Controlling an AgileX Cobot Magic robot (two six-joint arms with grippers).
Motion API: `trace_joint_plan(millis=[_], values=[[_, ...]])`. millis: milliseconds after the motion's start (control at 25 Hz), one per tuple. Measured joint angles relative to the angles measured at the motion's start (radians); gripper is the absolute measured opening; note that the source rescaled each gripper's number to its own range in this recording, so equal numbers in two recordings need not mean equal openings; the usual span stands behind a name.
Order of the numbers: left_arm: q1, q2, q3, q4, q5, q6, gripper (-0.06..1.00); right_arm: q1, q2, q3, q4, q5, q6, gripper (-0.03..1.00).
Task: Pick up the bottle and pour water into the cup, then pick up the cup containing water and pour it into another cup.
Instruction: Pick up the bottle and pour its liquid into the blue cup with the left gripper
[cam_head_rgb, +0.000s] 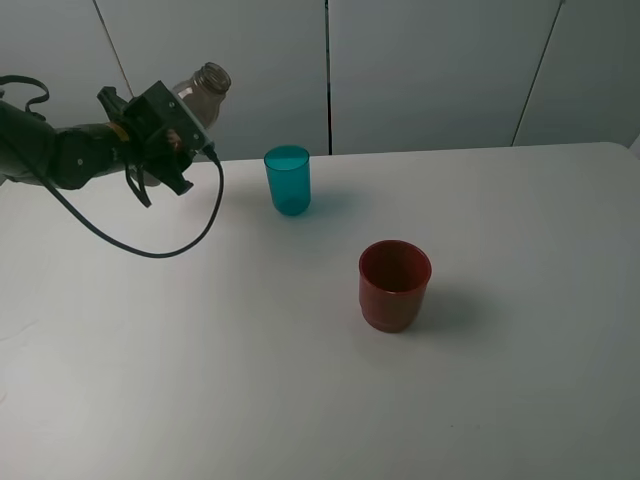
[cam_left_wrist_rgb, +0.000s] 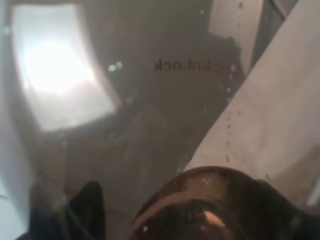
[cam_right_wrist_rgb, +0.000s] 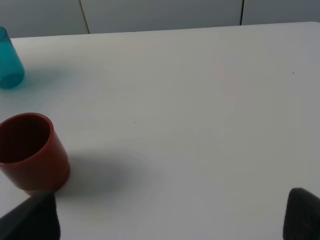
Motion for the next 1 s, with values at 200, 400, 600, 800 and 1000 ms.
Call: trace_joint_plan(millis=[200,400,600,800,1000], values=[[-0.020,0.000,0.000,-0.041,0.009,0.102,0.03,0.000,0.000,0.000,0.000,0.000,0.000,0.76],[-0.026,0.000,0.000,-0.047,0.041,0.166,0.03,0.000,0.000,0.000,0.000,0.000,0.000,0.76],[-0.033,0.000,0.000,-0.049,0.058,0.243,0.03,0.000,0.000,0.000,0.000,0.000,0.000,0.76],[-0.047,0.000,0.000,-0.070,0.089,0.324,0.03,0.000,0.000,0.000,0.000,0.000,-0.007,0.76],[-0.055,0.000,-0.001,-0.141,0.109,0.432,0.03,0.000,0.000,0.000,0.000,0.000,-0.007,0.76]])
